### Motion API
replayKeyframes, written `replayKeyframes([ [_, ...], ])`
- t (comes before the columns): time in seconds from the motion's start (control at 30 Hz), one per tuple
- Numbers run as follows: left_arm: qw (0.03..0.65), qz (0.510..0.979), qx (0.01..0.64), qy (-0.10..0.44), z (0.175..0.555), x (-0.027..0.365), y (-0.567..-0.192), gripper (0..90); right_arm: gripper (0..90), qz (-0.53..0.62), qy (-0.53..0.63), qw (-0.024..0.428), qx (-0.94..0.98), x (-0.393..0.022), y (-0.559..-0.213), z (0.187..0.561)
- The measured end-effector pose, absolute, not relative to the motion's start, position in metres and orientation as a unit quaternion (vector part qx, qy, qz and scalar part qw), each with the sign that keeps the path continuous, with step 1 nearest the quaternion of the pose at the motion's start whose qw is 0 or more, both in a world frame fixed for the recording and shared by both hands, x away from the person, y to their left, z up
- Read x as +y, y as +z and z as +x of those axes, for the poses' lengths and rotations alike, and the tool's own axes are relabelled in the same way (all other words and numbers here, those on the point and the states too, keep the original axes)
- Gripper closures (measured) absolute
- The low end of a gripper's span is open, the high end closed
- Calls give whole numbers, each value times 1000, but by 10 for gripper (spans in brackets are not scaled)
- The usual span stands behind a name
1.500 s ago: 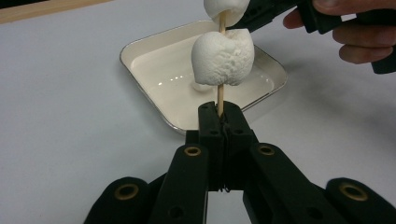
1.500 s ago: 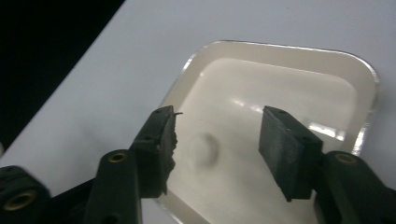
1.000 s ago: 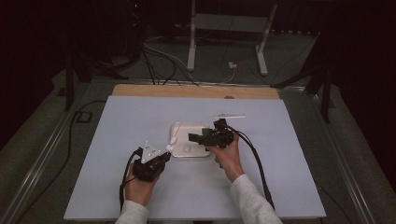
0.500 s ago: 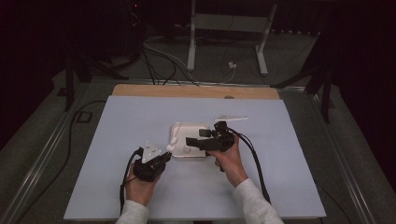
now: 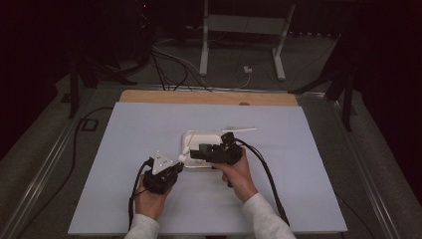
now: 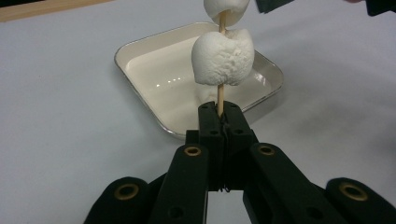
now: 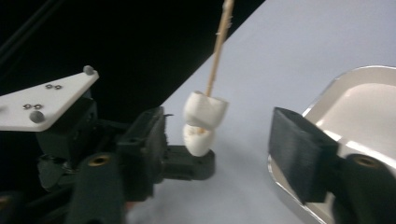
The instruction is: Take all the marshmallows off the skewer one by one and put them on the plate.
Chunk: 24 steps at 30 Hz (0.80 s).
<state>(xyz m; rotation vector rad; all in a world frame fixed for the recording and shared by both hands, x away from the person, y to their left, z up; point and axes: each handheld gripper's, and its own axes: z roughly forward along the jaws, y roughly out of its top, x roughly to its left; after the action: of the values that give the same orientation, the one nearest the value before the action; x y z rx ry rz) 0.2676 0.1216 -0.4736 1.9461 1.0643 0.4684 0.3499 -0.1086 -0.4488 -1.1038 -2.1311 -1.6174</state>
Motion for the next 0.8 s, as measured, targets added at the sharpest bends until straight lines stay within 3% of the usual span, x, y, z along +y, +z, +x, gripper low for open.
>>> replayKeyframes([
  [0.2, 425, 778, 423, 186, 267, 121, -473, 900, 474, -381, -557, 139, -724, -100, -453, 351],
  [0.53, 427, 781, 417, 184, 267, 118, -473, 900, 516, -388, -555, 157, -718, -89, -461, 353],
  [0.8, 429, 780, 417, 182, 266, 118, -473, 900, 649, -384, -557, 163, -718, -86, -461, 353],
])
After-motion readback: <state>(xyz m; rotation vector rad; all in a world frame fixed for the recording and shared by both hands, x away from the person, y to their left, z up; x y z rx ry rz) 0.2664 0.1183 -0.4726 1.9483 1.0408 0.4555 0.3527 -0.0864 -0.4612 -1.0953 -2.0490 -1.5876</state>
